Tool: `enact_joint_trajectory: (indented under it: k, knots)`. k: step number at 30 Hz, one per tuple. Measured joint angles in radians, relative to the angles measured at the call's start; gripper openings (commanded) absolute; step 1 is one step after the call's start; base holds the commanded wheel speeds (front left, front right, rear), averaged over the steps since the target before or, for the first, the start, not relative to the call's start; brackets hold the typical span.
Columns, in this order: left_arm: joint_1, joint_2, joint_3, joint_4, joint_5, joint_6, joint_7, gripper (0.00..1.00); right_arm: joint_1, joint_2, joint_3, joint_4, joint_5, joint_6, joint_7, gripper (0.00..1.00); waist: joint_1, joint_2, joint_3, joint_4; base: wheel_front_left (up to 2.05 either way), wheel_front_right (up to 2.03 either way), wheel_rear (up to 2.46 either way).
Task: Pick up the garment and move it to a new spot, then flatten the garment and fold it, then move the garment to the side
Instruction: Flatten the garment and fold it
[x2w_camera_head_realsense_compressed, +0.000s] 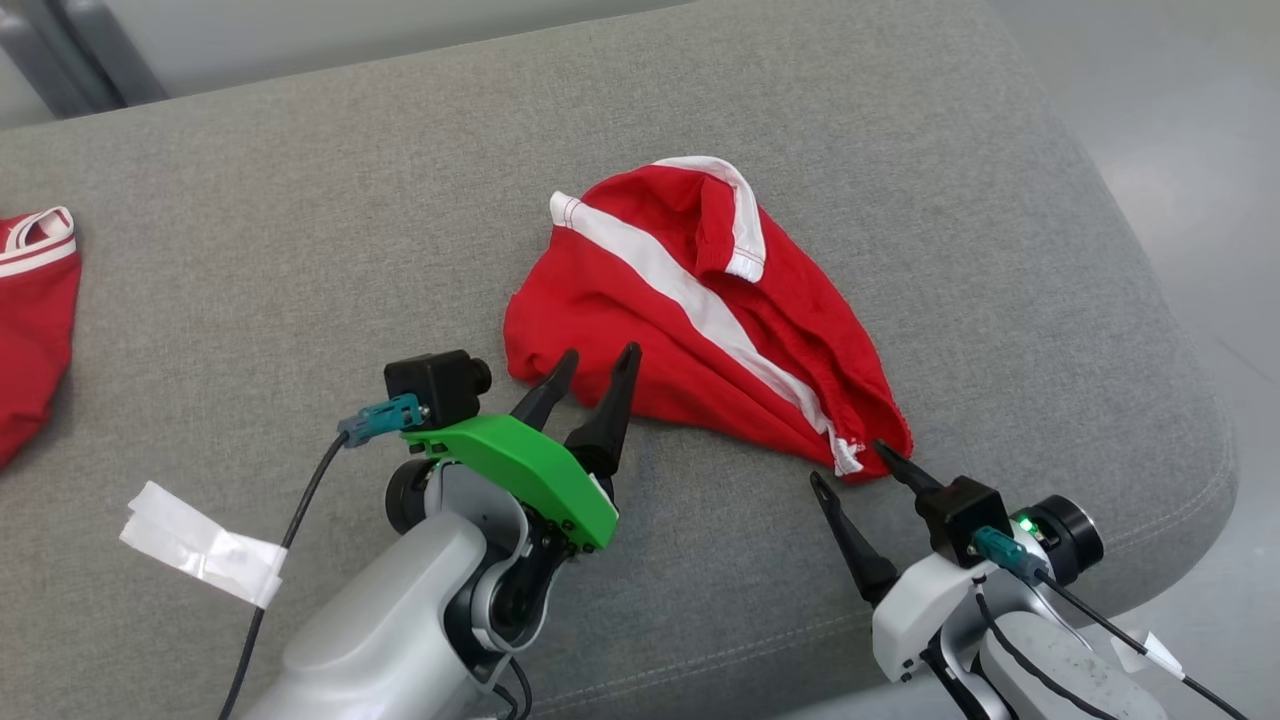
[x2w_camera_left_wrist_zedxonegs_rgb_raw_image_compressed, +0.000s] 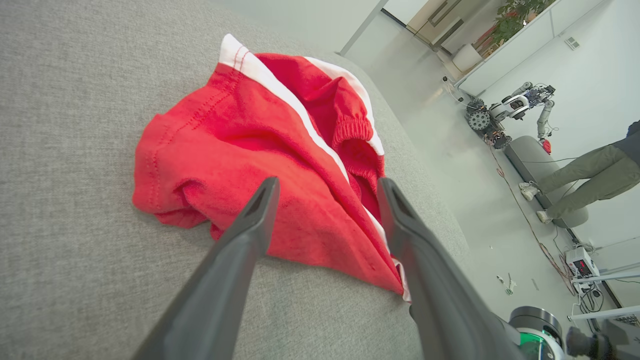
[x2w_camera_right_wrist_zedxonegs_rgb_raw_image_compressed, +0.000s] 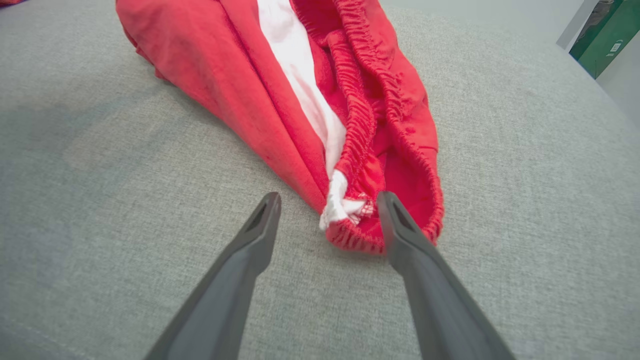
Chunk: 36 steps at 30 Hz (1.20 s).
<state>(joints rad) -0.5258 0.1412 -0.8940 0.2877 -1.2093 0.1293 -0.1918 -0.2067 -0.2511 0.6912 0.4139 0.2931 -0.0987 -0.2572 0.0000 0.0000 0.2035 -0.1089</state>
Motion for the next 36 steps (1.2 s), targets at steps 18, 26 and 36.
enact_joint_trajectory:
  k: [18,26,36]
  knots:
    - [-0.071,0.063,0.089,0.066,0.072,0.000,0.023,1.00,-0.016,0.019,-0.010,0.020,-0.001,0.000,0.003,0.24,0.0000,0.0000,0.020,0.001,0.00,0.00,0.00]
    - [-0.165,0.012,0.071,0.104,0.152,0.000,0.062,1.00,-0.041,0.018,-0.020,0.032,-0.002,-0.001,0.003,0.49,0.0001,0.0000,0.056,-0.015,0.00,0.00,0.00]
    - [-0.185,-0.047,0.054,0.137,0.169,0.000,0.086,1.00,-0.060,0.015,-0.026,0.063,-0.003,-0.001,0.003,0.11,0.0000,0.0000,0.082,0.000,0.00,0.00,0.00]
